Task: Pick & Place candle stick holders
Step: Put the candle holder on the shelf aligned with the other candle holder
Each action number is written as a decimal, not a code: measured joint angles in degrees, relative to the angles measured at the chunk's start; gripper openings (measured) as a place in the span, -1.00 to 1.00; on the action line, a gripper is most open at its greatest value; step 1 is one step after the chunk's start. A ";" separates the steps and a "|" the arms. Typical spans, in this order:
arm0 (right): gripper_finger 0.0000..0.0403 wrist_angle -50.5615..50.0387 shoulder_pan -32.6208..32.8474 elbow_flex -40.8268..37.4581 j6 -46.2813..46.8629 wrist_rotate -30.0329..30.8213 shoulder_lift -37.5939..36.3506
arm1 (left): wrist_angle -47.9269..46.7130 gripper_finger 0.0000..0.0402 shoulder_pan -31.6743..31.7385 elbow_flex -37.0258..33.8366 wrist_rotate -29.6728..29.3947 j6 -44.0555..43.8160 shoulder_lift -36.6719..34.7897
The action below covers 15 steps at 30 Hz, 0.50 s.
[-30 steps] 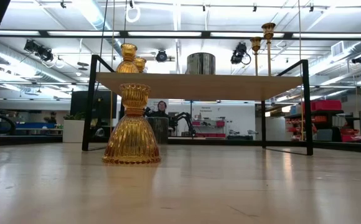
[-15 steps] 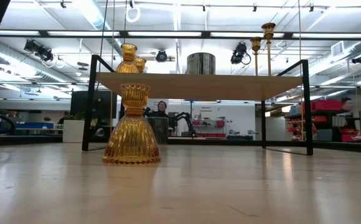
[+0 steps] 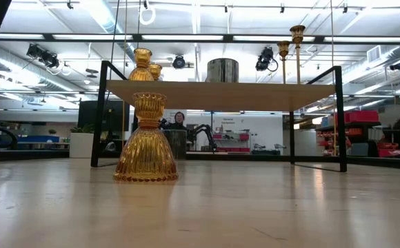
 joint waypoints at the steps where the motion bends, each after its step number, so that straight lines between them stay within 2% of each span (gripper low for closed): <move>1: -0.98 0.05 0.00 0.01 -0.02 0.00 -0.02 | -0.05 -0.62 0.00 0.00 0.00 0.00 0.00; 11: -0.99 0.12 0.00 -0.01 -0.07 0.13 -0.04 | -1.20 -0.49 0.00 0.00 0.00 0.02 0.00; 15: -0.99 0.24 0.00 -0.01 -0.10 0.72 -0.33 | -1.61 -0.33 0.00 0.00 -0.01 -0.15 0.00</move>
